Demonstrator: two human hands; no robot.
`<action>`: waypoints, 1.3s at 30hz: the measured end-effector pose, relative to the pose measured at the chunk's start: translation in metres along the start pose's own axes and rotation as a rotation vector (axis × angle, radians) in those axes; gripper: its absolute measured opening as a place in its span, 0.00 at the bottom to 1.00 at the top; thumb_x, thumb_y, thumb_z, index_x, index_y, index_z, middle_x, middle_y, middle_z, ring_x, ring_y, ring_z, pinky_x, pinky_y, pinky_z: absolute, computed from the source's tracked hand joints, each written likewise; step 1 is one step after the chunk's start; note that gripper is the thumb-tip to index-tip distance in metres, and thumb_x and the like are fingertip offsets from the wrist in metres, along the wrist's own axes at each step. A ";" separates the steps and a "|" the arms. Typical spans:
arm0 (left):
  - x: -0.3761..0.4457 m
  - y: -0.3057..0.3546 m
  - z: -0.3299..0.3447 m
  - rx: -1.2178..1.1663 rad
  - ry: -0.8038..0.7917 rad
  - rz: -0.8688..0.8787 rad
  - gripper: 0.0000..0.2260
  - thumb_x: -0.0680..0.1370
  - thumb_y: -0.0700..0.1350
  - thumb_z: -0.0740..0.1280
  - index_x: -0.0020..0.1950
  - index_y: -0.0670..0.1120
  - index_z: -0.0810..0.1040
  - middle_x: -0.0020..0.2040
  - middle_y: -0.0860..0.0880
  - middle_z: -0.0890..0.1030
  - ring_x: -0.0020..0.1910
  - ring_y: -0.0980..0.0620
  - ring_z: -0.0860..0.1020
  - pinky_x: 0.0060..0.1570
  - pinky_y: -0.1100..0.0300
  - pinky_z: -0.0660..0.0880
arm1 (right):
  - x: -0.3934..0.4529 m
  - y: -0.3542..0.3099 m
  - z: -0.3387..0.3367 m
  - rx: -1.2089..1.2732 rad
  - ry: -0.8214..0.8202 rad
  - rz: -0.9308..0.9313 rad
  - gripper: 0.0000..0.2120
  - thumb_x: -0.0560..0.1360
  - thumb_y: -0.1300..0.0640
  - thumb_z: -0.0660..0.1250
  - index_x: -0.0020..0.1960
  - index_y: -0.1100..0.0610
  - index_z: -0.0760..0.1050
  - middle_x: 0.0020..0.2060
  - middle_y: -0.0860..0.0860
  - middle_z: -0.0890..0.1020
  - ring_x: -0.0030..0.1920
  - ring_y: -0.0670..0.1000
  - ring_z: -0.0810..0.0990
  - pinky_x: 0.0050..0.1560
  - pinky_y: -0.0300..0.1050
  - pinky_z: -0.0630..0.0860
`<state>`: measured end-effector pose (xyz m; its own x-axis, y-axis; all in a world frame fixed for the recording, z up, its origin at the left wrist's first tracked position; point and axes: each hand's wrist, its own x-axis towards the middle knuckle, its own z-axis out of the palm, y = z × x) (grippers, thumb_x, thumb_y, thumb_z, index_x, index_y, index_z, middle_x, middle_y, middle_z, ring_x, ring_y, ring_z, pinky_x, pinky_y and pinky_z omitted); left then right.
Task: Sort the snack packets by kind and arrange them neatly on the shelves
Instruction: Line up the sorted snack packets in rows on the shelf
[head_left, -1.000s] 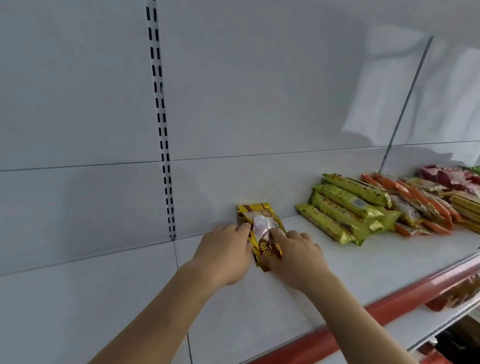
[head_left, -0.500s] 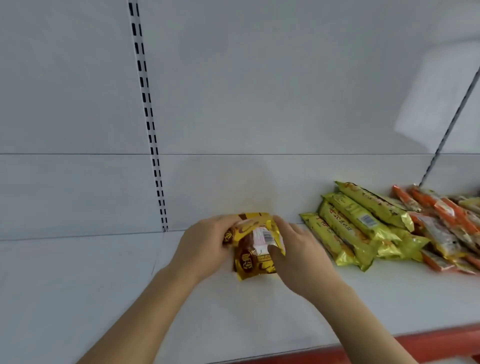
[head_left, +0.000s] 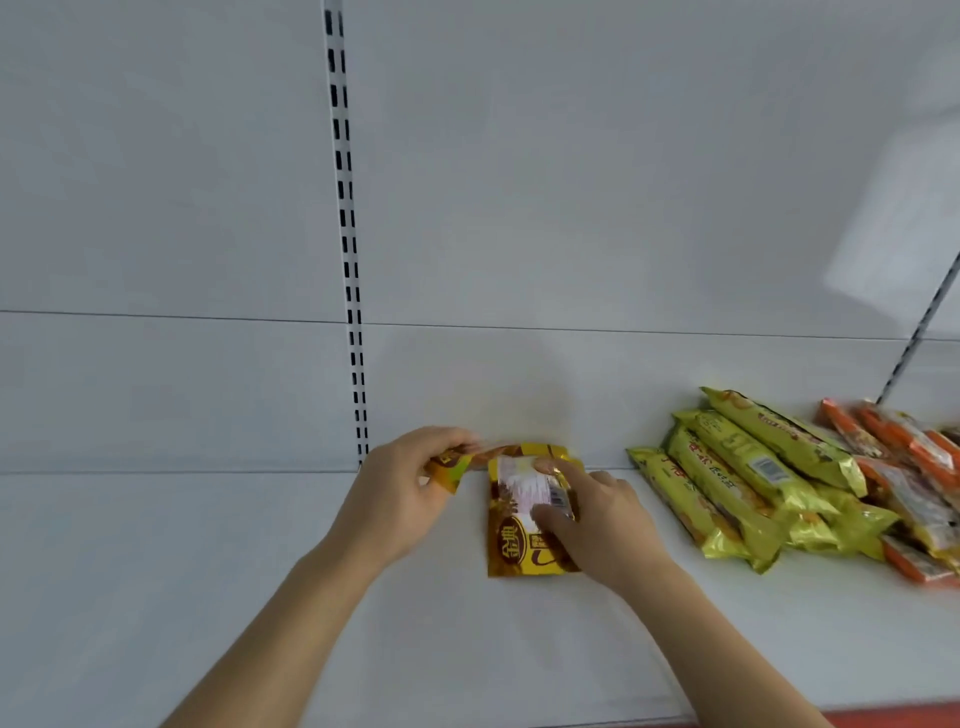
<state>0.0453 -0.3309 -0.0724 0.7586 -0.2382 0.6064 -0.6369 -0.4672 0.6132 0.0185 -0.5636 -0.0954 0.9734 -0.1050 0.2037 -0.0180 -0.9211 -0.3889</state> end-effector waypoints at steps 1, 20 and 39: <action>-0.001 -0.004 0.000 -0.005 0.001 0.009 0.12 0.79 0.39 0.70 0.60 0.50 0.86 0.55 0.70 0.82 0.59 0.69 0.78 0.61 0.73 0.71 | 0.003 -0.002 0.001 -0.005 -0.005 0.008 0.27 0.76 0.40 0.67 0.73 0.36 0.64 0.56 0.50 0.76 0.62 0.55 0.72 0.55 0.46 0.72; -0.007 -0.003 0.007 0.112 -0.044 0.191 0.23 0.73 0.29 0.71 0.67 0.43 0.82 0.67 0.53 0.77 0.71 0.72 0.62 0.66 0.80 0.59 | -0.029 -0.021 -0.064 1.172 0.440 0.124 0.11 0.79 0.61 0.68 0.57 0.49 0.82 0.40 0.55 0.76 0.33 0.45 0.74 0.32 0.36 0.74; -0.010 0.020 0.013 -0.442 0.082 -0.344 0.29 0.82 0.31 0.63 0.76 0.58 0.67 0.78 0.52 0.66 0.76 0.51 0.69 0.66 0.56 0.75 | -0.036 -0.037 -0.030 1.222 0.063 0.118 0.11 0.75 0.67 0.72 0.53 0.54 0.83 0.34 0.50 0.79 0.33 0.50 0.79 0.33 0.43 0.77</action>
<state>0.0271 -0.3489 -0.0729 0.9309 -0.0597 0.3605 -0.3649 -0.1009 0.9256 -0.0228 -0.5370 -0.0614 0.9669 -0.2133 0.1400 0.1535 0.0481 -0.9870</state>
